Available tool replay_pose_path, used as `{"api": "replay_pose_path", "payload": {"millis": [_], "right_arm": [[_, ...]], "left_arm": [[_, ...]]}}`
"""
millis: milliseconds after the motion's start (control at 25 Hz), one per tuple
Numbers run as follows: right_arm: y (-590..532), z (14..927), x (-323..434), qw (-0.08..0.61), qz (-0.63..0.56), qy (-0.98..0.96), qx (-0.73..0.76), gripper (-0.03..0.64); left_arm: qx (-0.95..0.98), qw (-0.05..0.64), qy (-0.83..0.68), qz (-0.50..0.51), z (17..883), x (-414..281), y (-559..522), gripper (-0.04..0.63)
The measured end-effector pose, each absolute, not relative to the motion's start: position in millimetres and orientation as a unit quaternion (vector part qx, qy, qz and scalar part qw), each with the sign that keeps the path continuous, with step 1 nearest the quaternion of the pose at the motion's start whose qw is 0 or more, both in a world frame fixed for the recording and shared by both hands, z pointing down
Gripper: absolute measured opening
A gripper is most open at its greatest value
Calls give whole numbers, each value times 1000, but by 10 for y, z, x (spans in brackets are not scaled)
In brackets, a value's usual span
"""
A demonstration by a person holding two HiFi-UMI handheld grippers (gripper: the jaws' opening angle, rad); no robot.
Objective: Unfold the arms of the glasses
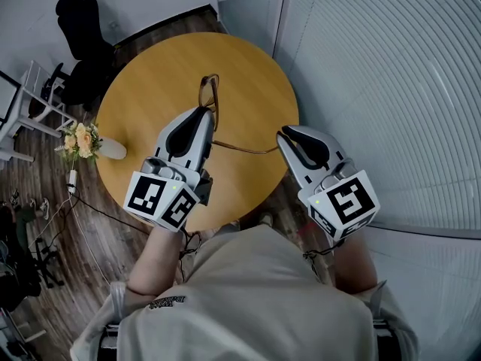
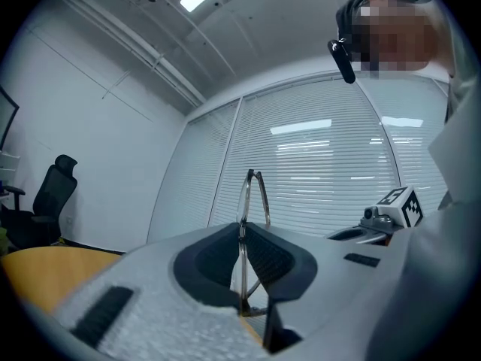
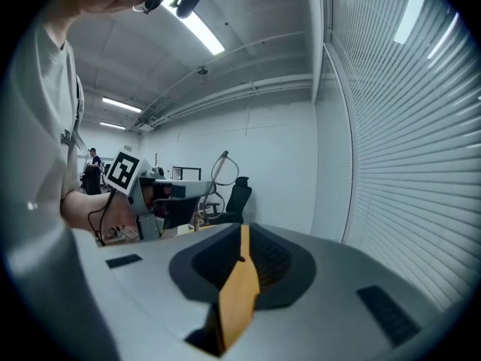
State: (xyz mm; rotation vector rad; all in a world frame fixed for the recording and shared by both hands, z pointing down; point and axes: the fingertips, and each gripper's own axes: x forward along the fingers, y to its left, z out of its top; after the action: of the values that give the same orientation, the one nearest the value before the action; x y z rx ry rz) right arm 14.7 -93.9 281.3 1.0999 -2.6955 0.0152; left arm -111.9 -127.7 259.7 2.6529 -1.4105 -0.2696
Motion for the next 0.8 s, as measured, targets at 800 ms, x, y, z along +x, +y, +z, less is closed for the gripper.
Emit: {"api": "replay_pose_path", "payload": {"millis": [800], "right_arm": [[-733, 2737, -11, 94, -15, -935, 341, 42]], "left_arm": [[893, 20, -448, -33, 2698, -939, -1106, 41]]}}
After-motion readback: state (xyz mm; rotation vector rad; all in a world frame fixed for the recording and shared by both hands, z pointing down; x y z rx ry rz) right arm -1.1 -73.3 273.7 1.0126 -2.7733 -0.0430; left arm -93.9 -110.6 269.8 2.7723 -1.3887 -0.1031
